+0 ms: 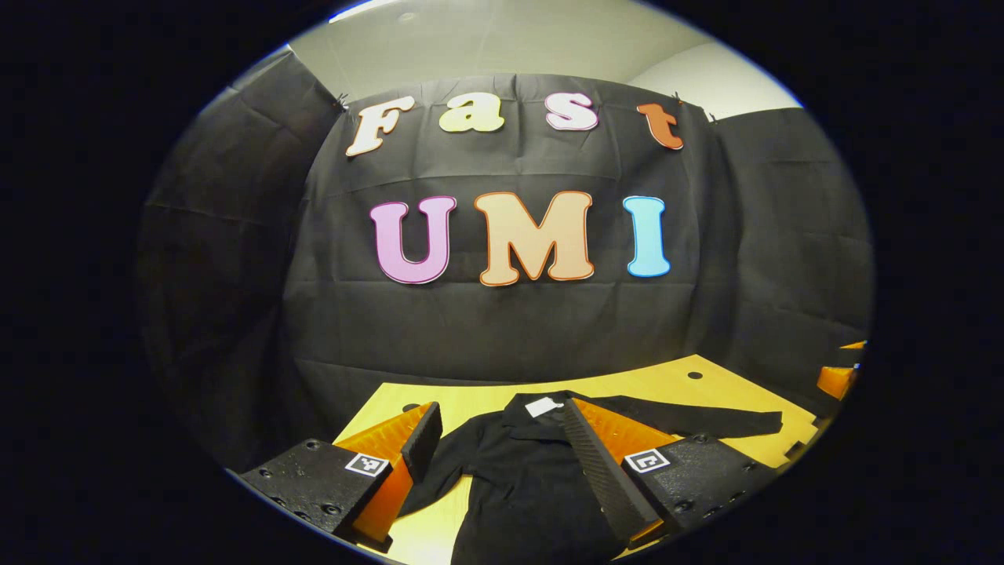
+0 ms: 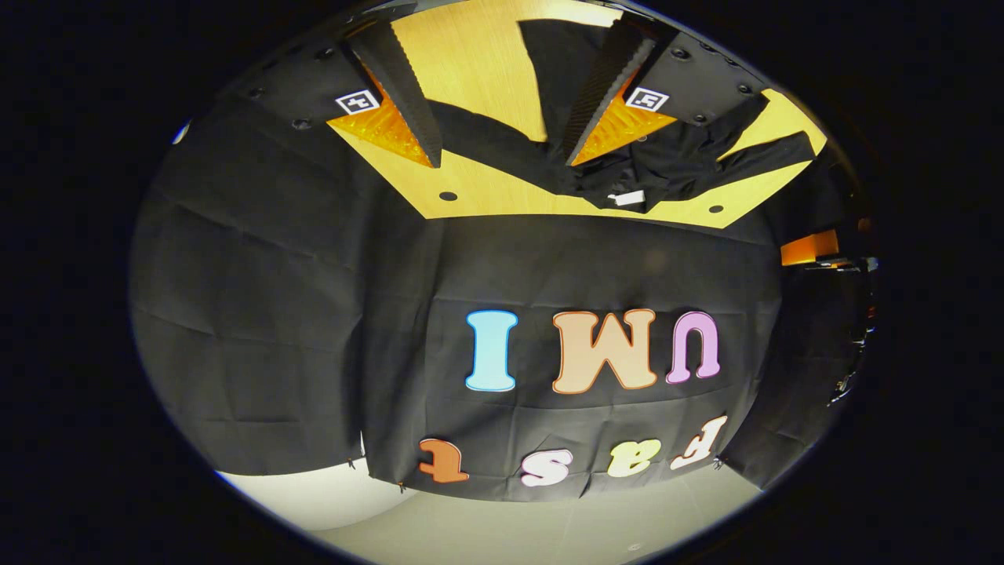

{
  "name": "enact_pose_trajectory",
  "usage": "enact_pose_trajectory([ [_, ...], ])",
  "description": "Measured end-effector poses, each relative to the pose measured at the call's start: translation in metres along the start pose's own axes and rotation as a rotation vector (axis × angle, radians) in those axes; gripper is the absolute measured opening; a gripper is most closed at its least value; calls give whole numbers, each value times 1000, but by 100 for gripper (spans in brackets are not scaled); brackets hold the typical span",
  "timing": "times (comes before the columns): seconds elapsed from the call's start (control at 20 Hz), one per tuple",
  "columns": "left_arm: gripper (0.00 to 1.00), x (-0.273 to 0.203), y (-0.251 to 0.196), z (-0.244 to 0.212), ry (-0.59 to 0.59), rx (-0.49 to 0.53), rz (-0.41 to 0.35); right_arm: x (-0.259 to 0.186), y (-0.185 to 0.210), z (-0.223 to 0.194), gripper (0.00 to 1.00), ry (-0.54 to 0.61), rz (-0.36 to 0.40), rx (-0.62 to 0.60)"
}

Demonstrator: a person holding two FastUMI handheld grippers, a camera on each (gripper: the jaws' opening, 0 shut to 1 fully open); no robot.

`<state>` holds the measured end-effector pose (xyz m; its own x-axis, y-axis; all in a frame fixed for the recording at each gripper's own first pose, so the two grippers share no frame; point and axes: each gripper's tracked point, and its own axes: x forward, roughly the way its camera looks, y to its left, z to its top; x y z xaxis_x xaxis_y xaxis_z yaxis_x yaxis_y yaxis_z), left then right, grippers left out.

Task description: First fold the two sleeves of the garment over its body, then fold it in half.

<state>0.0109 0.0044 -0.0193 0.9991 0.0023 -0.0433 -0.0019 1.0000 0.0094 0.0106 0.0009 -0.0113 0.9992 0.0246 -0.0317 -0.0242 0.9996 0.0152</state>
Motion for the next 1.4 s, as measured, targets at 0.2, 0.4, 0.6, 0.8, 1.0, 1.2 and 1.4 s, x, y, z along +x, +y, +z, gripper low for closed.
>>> enact_pose_trajectory([
  [0.2,97,5,-2,-4,11,4,-1,3,-8,-4,98,20,-24,6],
  [0.4,97,6,-5,-2,7,11,-1,6,-10,-1,97,15,-23,16],
  [0.6,97,2,-2,5,-14,19,22,9,-15,-1,97,11,-25,21],
  [0.8,97,-6,11,7,-35,10,75,15,-24,-4,97,12,-36,24],
  [1.0,97,-17,27,-6,0,-6,127,25,-40,-4,98,7,-57,31],
  [1.2,97,-24,50,-10,10,19,218,46,-68,-14,98,23,-92,19],
  [1.4,97,-33,66,-14,25,41,279,80,-99,-38,98,80,-104,51],
])
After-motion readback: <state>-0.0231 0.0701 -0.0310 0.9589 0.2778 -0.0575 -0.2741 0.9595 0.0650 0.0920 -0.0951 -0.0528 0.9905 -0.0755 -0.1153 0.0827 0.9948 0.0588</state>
